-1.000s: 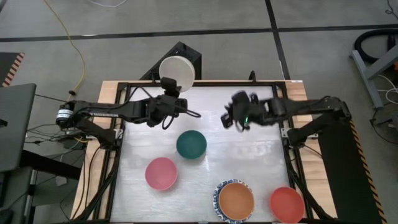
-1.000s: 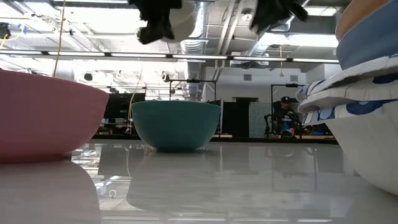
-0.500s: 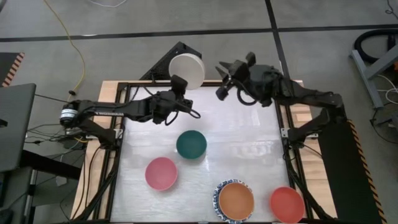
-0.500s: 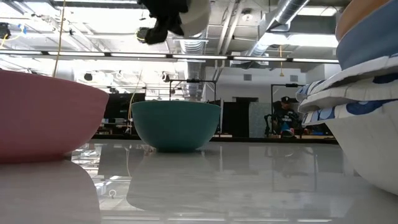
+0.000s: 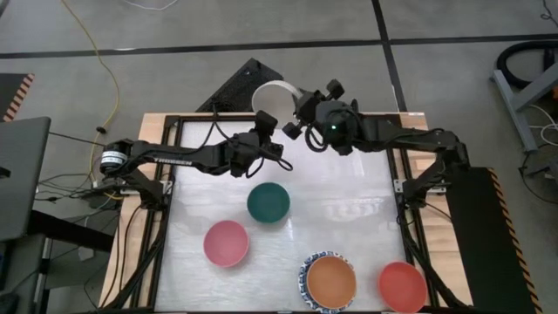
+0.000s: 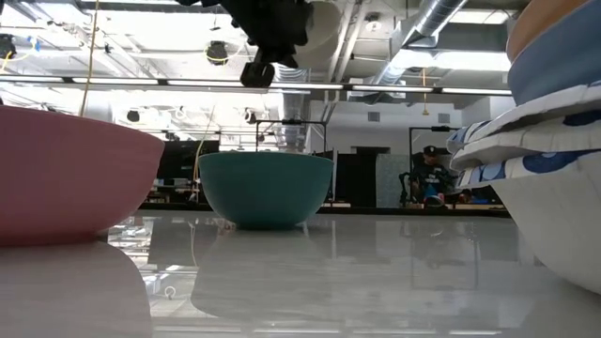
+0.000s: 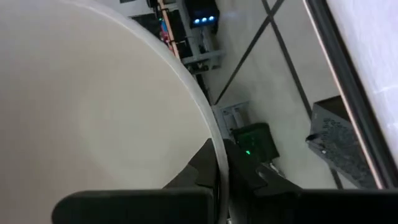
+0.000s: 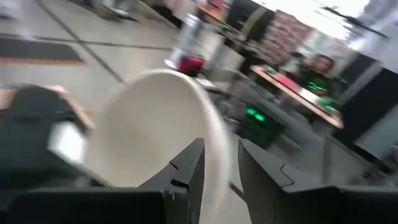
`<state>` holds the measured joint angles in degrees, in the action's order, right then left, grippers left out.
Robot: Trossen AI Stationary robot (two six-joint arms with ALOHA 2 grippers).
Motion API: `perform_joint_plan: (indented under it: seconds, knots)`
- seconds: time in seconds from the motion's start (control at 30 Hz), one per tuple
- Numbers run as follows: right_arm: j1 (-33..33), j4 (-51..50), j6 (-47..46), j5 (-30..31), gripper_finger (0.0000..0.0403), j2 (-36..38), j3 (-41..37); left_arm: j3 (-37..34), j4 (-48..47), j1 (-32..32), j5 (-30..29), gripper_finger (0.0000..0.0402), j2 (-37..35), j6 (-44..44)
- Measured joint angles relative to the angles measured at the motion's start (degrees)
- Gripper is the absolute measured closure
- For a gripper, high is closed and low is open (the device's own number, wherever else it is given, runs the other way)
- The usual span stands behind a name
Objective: Nest bowls inside each other
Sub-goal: Stack the white bowl onto the light orange bowl
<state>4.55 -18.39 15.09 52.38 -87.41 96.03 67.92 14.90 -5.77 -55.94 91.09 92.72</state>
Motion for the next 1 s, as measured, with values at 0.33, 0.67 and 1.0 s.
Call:
perform_joint_plan:
  seconds: [0.33, 0.67, 1.0]
  knots:
    - [0.73, -1.25, -0.53, 0.34, 0.0284, -0.03, 0.02, -0.02, 2.47, 0.25, 0.77, 0.0401, 0.00, 0.71]
    - [2.85, -11.86, -12.32, -1.49, 0.0320, 0.03, 0.11, -0.11, 2.53, 0.69, 2.51, 0.0401, 0.07, 0.44]
    - [3.14, -16.49, -15.14, -4.97, 0.0395, 0.14, 0.13, -0.11, 1.61, 2.35, 8.00, 0.0386, 0.07, -0.66]
